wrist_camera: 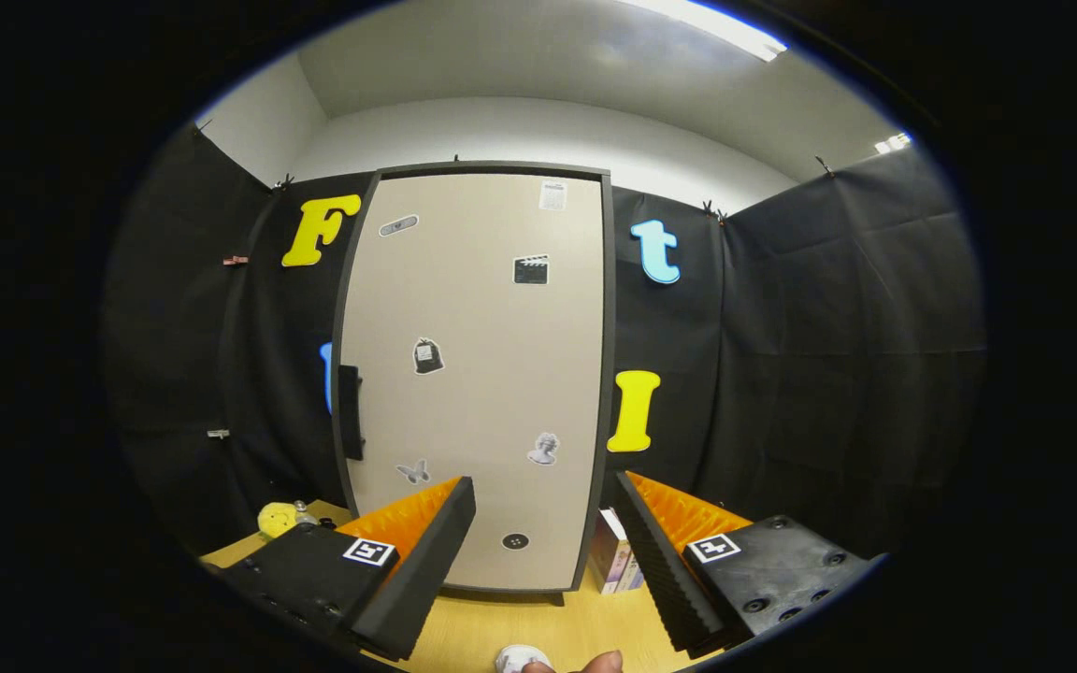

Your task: Open the shoe cabinet door, grab the shoes and put them into the shoe cabinet, then close the shoe cabinet door.

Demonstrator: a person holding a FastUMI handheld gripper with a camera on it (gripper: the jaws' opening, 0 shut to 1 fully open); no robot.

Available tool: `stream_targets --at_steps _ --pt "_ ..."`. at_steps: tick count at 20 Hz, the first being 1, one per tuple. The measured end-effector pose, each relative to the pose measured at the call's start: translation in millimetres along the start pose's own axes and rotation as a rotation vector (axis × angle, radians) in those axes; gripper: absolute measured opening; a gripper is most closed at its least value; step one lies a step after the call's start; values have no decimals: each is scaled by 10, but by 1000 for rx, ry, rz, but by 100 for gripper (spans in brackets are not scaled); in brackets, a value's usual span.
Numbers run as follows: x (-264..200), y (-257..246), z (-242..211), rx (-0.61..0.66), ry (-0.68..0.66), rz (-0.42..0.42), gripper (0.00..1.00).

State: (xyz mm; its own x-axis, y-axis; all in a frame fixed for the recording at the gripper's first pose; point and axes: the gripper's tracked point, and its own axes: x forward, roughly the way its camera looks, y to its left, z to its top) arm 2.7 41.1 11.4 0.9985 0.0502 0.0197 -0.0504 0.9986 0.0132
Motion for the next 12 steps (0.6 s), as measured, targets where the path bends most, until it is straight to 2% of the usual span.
stream_targets --at_steps 12 --pt "635 1436 117 80 -13 139 97"
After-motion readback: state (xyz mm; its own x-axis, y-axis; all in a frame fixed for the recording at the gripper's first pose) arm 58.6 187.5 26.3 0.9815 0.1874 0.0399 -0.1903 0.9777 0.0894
